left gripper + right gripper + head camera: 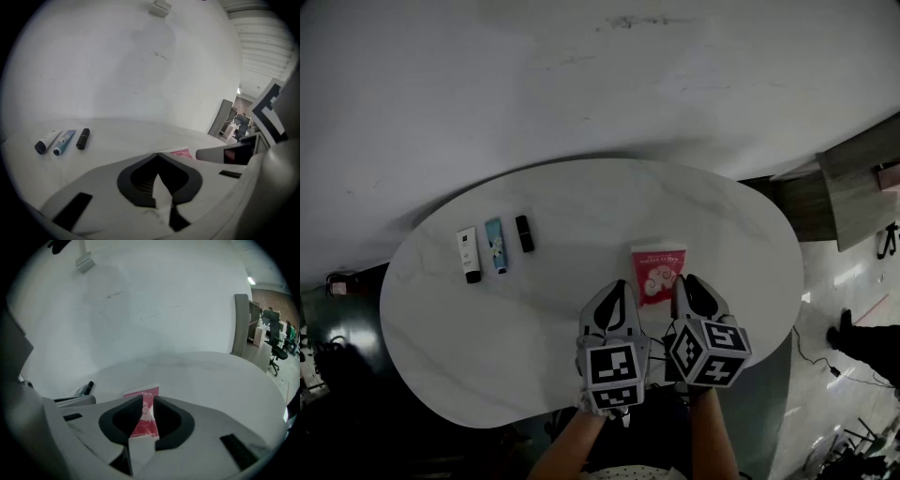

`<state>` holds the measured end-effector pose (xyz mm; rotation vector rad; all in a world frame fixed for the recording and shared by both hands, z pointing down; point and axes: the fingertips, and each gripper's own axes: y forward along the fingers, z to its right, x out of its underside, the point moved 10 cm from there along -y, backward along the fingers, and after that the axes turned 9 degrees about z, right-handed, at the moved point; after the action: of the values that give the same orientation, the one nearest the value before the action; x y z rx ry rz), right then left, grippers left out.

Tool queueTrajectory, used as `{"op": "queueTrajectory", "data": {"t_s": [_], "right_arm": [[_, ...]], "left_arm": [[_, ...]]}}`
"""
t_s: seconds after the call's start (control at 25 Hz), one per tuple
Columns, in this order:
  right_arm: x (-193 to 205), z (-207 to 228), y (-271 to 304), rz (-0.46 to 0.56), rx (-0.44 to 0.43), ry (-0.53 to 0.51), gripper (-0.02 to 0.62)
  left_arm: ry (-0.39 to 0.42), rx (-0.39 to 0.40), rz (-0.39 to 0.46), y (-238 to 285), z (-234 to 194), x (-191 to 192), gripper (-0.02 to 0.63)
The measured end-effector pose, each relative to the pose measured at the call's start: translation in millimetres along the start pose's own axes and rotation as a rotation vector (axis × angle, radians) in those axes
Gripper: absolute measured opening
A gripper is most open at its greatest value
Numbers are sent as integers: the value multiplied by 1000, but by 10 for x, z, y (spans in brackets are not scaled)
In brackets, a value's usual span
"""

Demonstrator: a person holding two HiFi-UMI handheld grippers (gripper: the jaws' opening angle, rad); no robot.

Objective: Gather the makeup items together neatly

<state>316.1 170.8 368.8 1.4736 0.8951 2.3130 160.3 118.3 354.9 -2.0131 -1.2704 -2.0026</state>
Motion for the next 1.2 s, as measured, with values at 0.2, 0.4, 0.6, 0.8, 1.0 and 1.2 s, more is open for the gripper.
{"op": "queueTrajectory", "data": {"t_s": [0.2, 0.4, 0.6, 0.8, 1.0, 1.2], "right_arm": [[75, 11, 80, -52, -31, 20, 155], [128, 14, 119, -74, -49, 34, 150], [188, 8, 167, -93, -70, 25, 122], [214, 2, 188, -93, -69, 8, 100], [228, -19, 192, -82, -71, -7, 63], [219, -14, 184, -74, -71, -4, 38]], "left_arm": [[-1, -7, -7, -2, -9, 31, 28], [-3, -11, -15, -19, -23, 56, 28], [-8, -18, -20, -30, -58, 79, 28], [-16, -27, -21, -38, -83, 91, 28], [-21, -37, -20, -49, -114, 108, 28], [-25, -46, -18, -63, -135, 112, 28]]}}
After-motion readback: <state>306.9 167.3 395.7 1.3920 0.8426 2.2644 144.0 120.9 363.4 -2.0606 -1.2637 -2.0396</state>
